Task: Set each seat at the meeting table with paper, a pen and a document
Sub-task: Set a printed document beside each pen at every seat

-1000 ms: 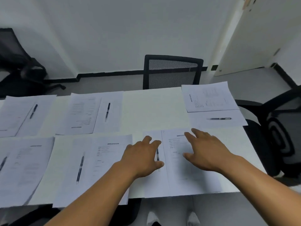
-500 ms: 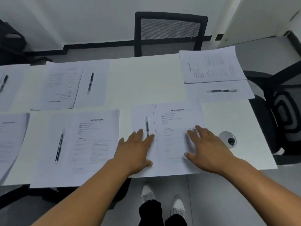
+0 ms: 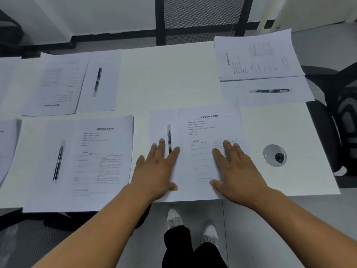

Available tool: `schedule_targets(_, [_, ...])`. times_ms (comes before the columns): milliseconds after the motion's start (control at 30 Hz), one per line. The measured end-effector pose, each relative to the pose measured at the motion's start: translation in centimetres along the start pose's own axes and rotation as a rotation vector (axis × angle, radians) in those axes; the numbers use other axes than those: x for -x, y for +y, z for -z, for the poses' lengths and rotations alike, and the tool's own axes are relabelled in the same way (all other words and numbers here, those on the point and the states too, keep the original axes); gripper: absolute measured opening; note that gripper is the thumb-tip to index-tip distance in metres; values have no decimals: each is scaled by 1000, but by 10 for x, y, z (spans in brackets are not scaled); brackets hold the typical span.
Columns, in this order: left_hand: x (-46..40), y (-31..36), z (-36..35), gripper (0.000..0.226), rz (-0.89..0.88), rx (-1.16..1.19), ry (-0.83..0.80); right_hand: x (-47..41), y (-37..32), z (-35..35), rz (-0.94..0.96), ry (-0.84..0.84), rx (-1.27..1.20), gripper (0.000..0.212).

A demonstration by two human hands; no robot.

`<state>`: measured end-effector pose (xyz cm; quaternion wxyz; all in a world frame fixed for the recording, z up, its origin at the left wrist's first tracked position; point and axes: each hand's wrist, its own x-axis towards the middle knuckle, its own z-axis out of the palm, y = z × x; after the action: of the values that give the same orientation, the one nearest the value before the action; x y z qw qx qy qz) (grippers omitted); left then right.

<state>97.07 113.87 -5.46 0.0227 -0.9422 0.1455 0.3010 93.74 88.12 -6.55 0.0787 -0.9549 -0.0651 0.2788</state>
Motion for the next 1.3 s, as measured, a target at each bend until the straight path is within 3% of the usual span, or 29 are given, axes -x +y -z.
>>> schedule_targets(1300, [-2,20,-11,119,-67,-7,26,23,17,-13,-75,42,24,97])
